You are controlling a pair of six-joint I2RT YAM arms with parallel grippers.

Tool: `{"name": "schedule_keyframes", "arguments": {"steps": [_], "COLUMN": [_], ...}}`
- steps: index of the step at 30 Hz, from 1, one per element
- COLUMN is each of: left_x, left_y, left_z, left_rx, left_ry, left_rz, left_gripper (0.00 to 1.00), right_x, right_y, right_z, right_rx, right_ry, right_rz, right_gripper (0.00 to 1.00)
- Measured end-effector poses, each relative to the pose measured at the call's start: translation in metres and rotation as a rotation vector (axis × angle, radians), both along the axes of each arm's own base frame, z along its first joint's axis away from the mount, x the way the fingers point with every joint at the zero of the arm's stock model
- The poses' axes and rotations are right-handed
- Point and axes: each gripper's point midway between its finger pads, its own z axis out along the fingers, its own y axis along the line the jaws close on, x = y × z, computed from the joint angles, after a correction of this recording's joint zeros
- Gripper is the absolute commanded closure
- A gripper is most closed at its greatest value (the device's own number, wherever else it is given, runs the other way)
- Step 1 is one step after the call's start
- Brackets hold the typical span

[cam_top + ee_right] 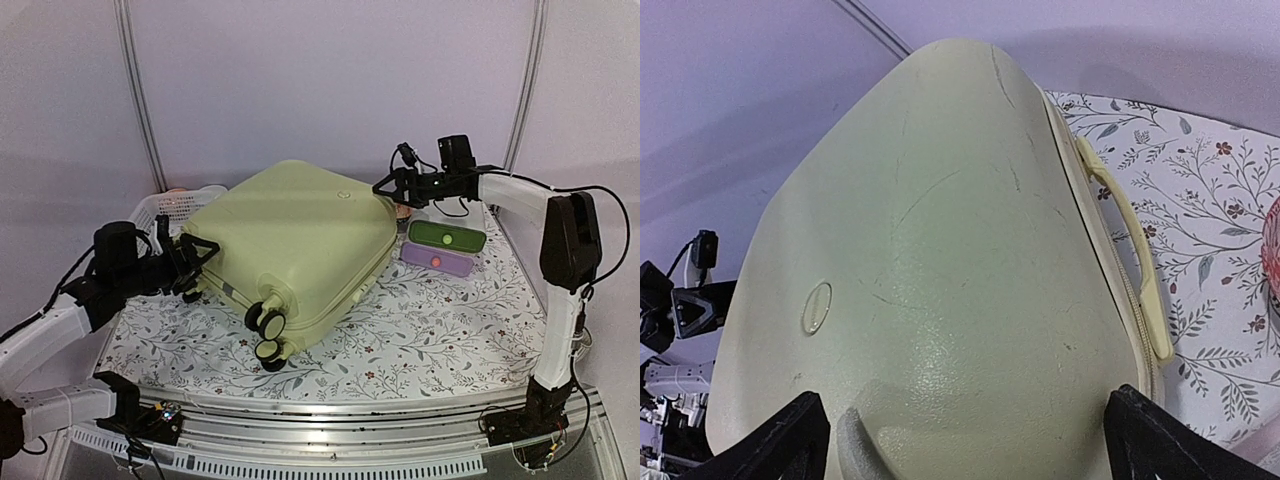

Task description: Open, take out, and arrange the luggage

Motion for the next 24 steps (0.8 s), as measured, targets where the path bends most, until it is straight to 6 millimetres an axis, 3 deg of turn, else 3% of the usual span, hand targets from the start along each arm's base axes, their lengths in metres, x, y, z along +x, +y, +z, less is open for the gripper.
{"name": "schedule_keyframes", "arguments": {"steps": [6, 9, 15, 19, 22, 24], "left_x": [0.015, 0.019, 0.035, 0.045, 0.057, 0.063], "left_y": [-0.011, -0.019, -0.025, -0.031, -0.041, -0.047], "left_z": [-0.009, -0.024, -0.024, -0.023, -0.023, -0.023], "left_rx": [0.009, 0.015, 0.012, 0.009, 0.023, 0.035], "left_ry": [-0.019, 0.027, 0.029, 0.012, 0.004, -0.003], "left_rz": [-0.065, -0.111, -0.153, -0.174, -0.205, -0.223], "left_gripper": [0.02, 0.06, 0.05, 0.07, 0.07, 0.07], "right_x": [-0.006, -0.007, -0.031, -0.083, -0.164, -0.202], "right_y": [0.006, 0.006, -0.011, -0.018, 0.016, 0.028], "right_z": [-0.001, -0.004, -0.002, 0.014, 0.019, 0.011], "right_rx": [-0.008, -0.023, -0.080, -0.081, -0.029, -0.015], "right_ry": [-0.010, -0.033, -0.106, -0.143, -0.121, -0.084], "right_rz": [0.030, 0.039, -0.001, 0.020, 0.193, 0.274], "right_gripper": [0.05, 0.06, 0.07, 0.06, 0.07, 0.06]}}
